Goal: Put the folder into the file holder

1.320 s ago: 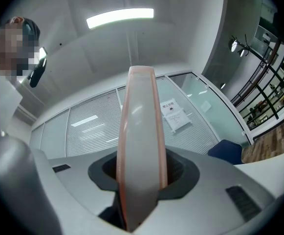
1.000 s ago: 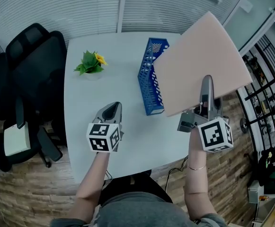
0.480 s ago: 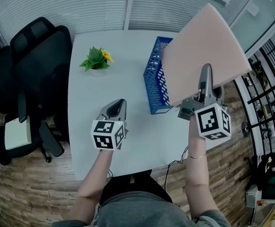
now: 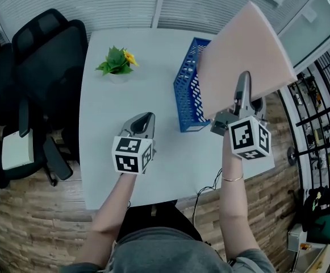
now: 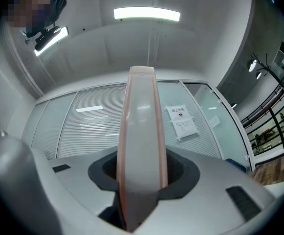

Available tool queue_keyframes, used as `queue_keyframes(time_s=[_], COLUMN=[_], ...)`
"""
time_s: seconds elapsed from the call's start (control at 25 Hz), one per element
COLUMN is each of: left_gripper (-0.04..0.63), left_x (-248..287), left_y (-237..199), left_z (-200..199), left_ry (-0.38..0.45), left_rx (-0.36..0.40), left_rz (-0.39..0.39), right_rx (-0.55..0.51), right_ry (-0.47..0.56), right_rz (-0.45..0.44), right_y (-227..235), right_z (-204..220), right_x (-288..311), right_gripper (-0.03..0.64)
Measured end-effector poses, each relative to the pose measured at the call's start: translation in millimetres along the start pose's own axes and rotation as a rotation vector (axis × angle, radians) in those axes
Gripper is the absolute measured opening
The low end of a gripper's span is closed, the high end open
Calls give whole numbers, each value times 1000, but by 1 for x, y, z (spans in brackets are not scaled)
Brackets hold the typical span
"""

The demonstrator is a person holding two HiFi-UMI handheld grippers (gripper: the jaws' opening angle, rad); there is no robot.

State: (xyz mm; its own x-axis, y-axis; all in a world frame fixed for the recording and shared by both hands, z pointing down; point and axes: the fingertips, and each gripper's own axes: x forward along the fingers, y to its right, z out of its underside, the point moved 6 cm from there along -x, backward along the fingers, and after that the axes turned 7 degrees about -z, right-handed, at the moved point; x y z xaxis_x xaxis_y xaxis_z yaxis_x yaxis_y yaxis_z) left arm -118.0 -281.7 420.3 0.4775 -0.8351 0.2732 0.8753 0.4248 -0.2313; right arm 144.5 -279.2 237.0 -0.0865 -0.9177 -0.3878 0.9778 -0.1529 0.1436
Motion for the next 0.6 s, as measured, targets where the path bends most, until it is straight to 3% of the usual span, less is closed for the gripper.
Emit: queue_keyframes(time_s=[0.6], left_gripper=[29], left_x=[1], left_y=[-7], left_z=[9], left_ry=[-32], left_rx=[5], left_rz=[-24], right_rx=[-25], right_ry=[-9], right_rz=[-2], right_y=[-6], right_z=[36], right_x=[5], right_gripper=[160])
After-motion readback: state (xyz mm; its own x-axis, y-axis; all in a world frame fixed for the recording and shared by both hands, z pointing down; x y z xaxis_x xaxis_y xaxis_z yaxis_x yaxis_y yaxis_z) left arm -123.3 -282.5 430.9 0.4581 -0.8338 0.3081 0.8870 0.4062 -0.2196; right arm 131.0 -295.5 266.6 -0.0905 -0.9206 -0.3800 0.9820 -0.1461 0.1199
